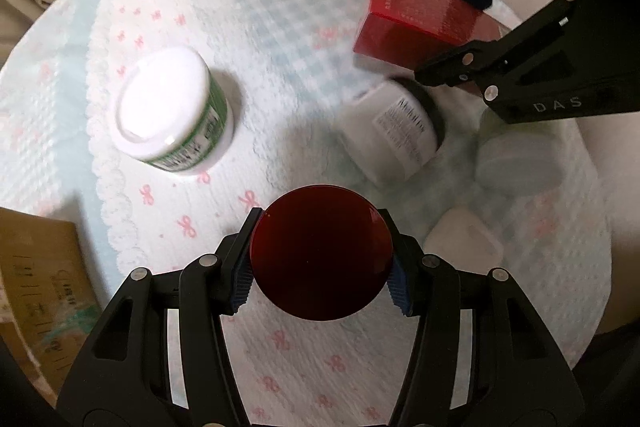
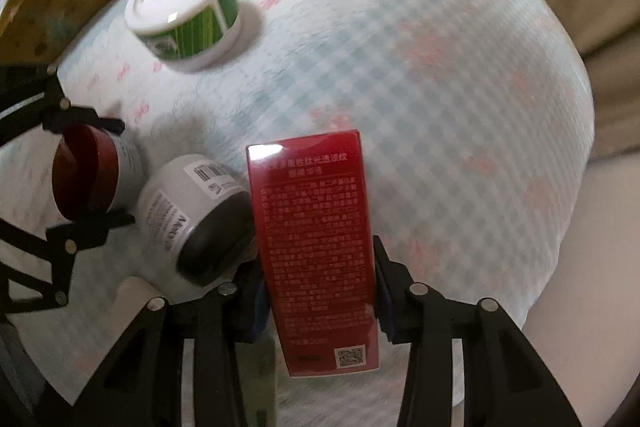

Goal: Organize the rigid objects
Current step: 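Carry the red lid and red carton over the cardboard box with both tools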

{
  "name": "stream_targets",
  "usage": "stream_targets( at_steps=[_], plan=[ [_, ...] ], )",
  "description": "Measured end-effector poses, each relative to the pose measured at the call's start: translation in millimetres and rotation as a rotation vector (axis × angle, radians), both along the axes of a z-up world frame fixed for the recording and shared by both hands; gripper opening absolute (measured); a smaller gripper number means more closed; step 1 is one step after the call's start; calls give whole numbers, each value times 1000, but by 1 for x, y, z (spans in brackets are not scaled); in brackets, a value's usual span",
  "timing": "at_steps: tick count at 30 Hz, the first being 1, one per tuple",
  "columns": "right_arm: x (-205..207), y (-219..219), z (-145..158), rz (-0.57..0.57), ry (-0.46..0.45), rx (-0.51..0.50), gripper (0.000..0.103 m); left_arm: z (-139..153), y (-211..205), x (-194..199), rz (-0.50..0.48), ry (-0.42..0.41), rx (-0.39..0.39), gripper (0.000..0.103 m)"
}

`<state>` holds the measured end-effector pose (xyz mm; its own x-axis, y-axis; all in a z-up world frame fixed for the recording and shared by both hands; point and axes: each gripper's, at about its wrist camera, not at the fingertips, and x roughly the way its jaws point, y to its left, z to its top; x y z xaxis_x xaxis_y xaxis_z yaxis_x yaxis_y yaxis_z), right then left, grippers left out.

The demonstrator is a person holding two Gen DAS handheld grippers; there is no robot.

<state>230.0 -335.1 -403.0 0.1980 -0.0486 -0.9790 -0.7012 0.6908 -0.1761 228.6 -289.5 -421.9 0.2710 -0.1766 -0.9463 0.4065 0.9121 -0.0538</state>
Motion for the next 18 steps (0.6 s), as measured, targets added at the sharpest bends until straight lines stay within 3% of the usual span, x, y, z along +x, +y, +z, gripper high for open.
stream_targets(
  at_steps=[7, 13, 18],
  plan=[
    [-10, -9, 60, -223, -53, 97, 39, 67, 14, -11, 38, -69, -50, 51],
    [-37, -7, 147, -451, -125, 200, 39, 147, 44, -27, 101, -140, -109, 51],
    [-65, 15, 215, -525, -192, 312, 39, 208, 95, -44, 203, -175, -176, 51]
  ],
)
